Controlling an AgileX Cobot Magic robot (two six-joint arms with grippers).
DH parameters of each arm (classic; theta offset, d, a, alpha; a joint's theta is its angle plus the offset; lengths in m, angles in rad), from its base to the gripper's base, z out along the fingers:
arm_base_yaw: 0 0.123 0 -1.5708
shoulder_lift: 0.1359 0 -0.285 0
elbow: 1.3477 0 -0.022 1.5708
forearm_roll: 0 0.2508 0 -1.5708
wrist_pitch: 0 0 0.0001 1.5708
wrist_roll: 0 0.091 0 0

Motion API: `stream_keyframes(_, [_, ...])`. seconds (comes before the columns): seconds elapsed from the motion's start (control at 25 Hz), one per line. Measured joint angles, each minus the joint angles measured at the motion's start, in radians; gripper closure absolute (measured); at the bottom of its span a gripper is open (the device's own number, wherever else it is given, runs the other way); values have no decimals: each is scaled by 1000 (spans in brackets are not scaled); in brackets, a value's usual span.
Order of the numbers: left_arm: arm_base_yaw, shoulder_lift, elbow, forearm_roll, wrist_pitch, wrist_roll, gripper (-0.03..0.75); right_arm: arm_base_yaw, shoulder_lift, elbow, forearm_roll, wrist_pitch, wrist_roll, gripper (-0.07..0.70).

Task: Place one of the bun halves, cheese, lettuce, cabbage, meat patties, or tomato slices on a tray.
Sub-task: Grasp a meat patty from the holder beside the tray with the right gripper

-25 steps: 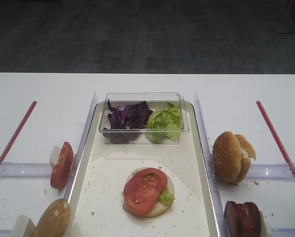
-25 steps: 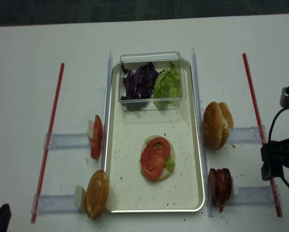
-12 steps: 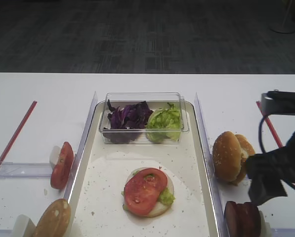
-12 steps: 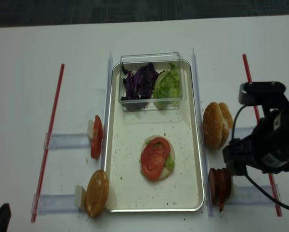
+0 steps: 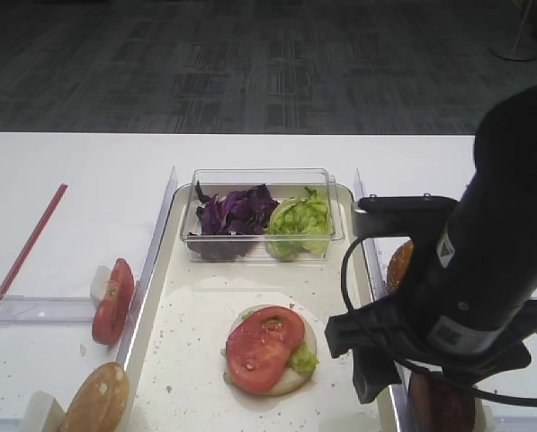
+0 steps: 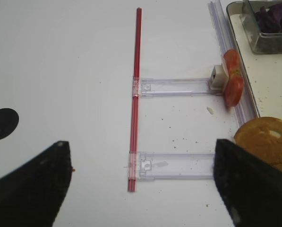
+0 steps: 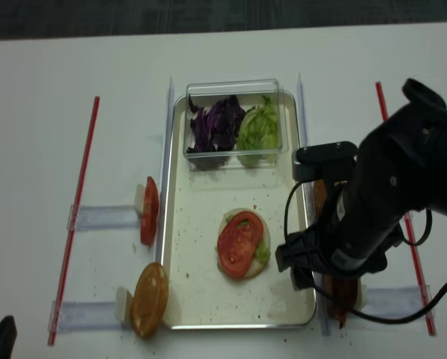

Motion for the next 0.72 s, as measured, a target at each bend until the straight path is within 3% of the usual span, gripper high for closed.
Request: stream_keyframes(0.72, [0, 0, 0, 0, 0, 0, 151, 4, 8, 0, 44, -10, -14, 37])
